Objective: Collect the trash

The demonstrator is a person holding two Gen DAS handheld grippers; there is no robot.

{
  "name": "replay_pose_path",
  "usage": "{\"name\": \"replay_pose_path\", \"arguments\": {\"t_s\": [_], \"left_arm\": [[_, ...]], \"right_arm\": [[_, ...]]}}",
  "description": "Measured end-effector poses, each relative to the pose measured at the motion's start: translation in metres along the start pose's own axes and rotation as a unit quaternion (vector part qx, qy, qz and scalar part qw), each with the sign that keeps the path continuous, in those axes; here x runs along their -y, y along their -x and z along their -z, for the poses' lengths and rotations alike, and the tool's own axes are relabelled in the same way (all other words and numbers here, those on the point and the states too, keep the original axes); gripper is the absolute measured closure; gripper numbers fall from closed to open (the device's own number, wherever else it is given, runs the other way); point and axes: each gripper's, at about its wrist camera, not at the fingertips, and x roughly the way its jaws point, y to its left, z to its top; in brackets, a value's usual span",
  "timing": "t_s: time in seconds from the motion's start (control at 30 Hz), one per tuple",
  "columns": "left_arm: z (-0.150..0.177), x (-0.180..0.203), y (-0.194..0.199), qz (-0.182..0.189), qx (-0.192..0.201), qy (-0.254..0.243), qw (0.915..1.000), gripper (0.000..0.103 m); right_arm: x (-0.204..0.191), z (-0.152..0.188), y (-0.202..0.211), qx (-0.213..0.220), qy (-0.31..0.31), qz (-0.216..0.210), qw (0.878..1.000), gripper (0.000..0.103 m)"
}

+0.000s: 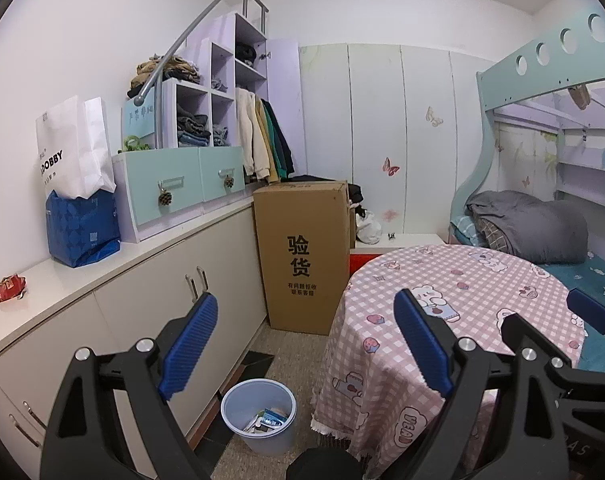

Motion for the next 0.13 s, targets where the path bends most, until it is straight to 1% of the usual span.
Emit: {"name": "replay_pose_path", "arguments": {"t_s": [0.13], "left_arm": [[0.002,0.002,-0.014,-0.009,-0.021,0.003,0.9997,0.015]], "right_arm": [[0.008,0.003,-0.014,-0.014,-0.008,-0.003,1.000,0.009]]}}
